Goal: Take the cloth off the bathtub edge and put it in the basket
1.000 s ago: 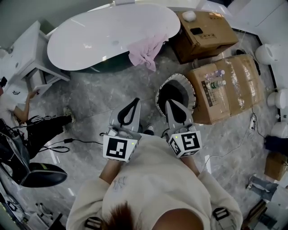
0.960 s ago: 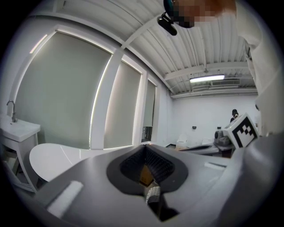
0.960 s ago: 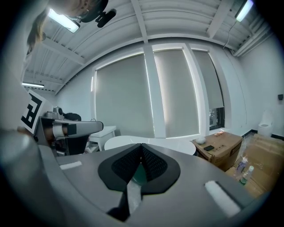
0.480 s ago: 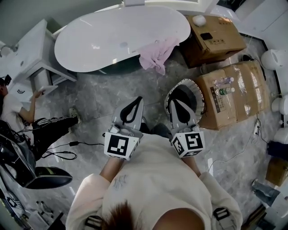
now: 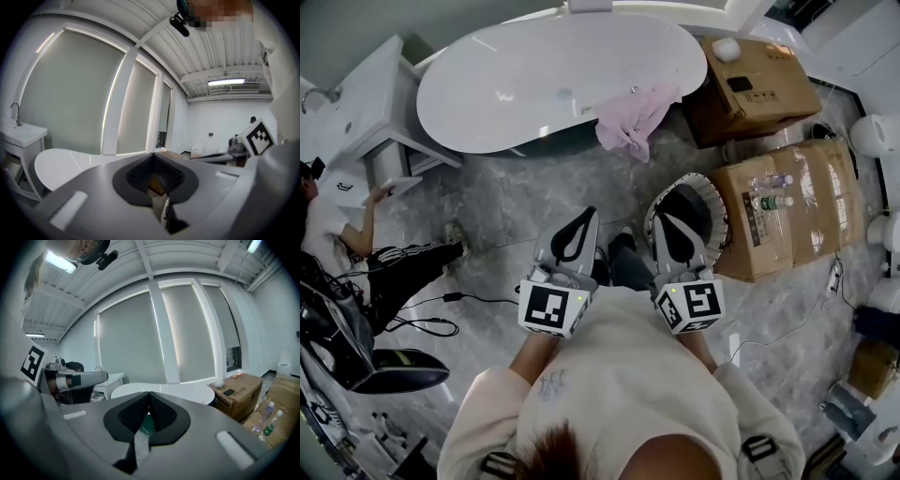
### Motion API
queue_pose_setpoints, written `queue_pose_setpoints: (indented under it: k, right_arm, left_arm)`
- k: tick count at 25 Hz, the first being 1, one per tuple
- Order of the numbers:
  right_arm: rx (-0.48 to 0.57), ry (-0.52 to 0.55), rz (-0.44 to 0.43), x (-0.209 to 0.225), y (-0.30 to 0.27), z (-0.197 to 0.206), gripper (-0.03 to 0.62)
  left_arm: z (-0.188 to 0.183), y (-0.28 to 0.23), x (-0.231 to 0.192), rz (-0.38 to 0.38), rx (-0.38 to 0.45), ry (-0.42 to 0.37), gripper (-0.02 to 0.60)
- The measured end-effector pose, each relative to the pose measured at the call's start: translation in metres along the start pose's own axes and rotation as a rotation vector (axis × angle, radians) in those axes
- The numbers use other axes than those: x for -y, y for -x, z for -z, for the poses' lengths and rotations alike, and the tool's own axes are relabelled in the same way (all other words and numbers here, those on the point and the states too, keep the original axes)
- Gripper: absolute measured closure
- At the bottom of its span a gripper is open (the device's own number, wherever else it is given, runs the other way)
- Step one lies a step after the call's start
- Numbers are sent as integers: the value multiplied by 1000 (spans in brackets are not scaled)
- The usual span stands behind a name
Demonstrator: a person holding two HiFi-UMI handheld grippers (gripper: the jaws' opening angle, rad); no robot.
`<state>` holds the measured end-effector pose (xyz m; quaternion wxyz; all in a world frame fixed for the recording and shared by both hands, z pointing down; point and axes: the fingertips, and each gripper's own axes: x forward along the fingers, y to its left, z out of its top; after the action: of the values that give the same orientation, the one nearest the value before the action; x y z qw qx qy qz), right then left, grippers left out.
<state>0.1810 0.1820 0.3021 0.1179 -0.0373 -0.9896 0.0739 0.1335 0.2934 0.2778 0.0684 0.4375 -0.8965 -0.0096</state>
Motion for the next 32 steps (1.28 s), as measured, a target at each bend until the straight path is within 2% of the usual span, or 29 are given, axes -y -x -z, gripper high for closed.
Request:
queue_pose_setpoints:
  k: [6, 18, 28, 32]
  right_arm:
    - [-7, 1, -16, 35, -18, -8, 594]
    - [15, -5, -10, 115, -68, -39, 594]
    - [4, 0, -7, 155, -84, -42, 595]
    - [6, -9, -4, 162, -87, -43, 595]
  left_arm:
    - [5, -34, -1, -33, -24, 31, 532]
    - [-23, -121, 6, -23, 26, -11, 532]
    - [-37, -156, 3, -53, 61, -25, 532]
    - [-36, -160, -2, -66, 51, -24, 532]
